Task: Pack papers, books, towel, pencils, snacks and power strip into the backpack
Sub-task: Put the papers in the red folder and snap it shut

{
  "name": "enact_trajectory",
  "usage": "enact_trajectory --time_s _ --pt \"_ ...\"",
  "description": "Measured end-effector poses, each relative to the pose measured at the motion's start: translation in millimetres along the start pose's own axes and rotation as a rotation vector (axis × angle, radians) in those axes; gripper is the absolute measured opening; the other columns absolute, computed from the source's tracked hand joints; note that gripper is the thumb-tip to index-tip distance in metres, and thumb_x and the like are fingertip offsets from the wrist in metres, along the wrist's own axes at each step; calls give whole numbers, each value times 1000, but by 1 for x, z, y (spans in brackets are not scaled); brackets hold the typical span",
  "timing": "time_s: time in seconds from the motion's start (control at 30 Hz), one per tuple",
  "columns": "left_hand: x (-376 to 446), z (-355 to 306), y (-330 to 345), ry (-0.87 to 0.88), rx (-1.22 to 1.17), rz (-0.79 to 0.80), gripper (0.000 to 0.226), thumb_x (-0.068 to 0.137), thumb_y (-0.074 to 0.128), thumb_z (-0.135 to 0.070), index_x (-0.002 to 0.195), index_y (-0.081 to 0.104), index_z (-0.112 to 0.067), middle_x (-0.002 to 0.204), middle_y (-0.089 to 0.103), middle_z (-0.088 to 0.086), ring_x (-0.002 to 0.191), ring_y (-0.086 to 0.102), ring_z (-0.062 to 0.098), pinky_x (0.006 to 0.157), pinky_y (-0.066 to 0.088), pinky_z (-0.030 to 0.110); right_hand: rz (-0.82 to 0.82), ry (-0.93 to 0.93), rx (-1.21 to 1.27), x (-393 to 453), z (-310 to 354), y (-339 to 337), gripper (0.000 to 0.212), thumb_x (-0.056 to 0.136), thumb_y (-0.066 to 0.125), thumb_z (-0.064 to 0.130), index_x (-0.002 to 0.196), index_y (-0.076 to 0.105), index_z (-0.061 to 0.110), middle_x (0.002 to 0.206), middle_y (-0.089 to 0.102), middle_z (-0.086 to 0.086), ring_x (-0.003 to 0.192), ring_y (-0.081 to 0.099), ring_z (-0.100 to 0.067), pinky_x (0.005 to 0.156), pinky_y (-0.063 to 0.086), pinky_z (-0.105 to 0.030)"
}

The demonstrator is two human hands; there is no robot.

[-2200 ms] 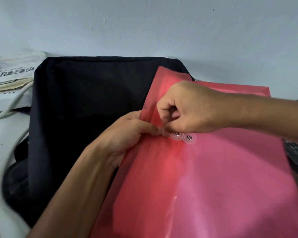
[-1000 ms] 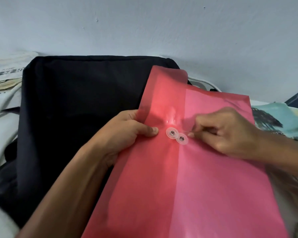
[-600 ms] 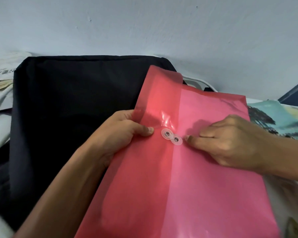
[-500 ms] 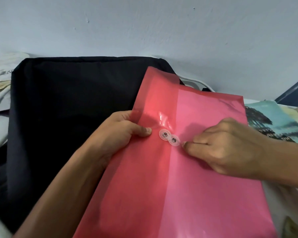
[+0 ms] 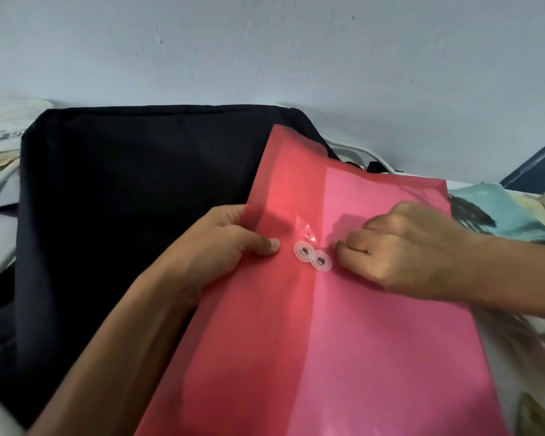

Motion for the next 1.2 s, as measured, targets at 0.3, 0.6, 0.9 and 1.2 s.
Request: enact_trajectory --time_s 0.3,0.6,0.9,1.2 --pt "2 2 0 46 8 -70 25 78 59 11 92 74 -4 86 72 16 70 65 19 61 54 21 87 -25 254 -2 26 -2 11 69 42 8 77 47 13 50 50 1 39 48 -24 36 34 -27" --pt "5 3 -1 53 55 -51 20 78 60 12 98 61 13 76 61 13 64 57 19 56 49 20 -57 -188 171 28 27 -18 15 76 63 -1 66 57 10 54 51 -3 42 46 -23 38 29 -28" --pt "6 0 3 73 89 66 20 75 54 19 93 61 12 75 57 13 59 54 15 53 47 20 2 -352 285 63 10 -23 15 64 68 3 64 58 14 56 50 3 46 46 -20 44 19 -25" --pt "11 2 -3 59 53 63 27 72 46 22 98 54 24 85 59 22 72 55 26 63 47 26 63 -62 718 79 -1 -8 27 74 45 20 77 72 18 61 64 12 62 56 -6 51 41 -18"
Point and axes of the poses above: each hand's wrist, its own x-axis towards the middle knuckle, its own y-axis out of the palm, z = x × y, the point moved 6 cm from there along x, towards the middle knuckle
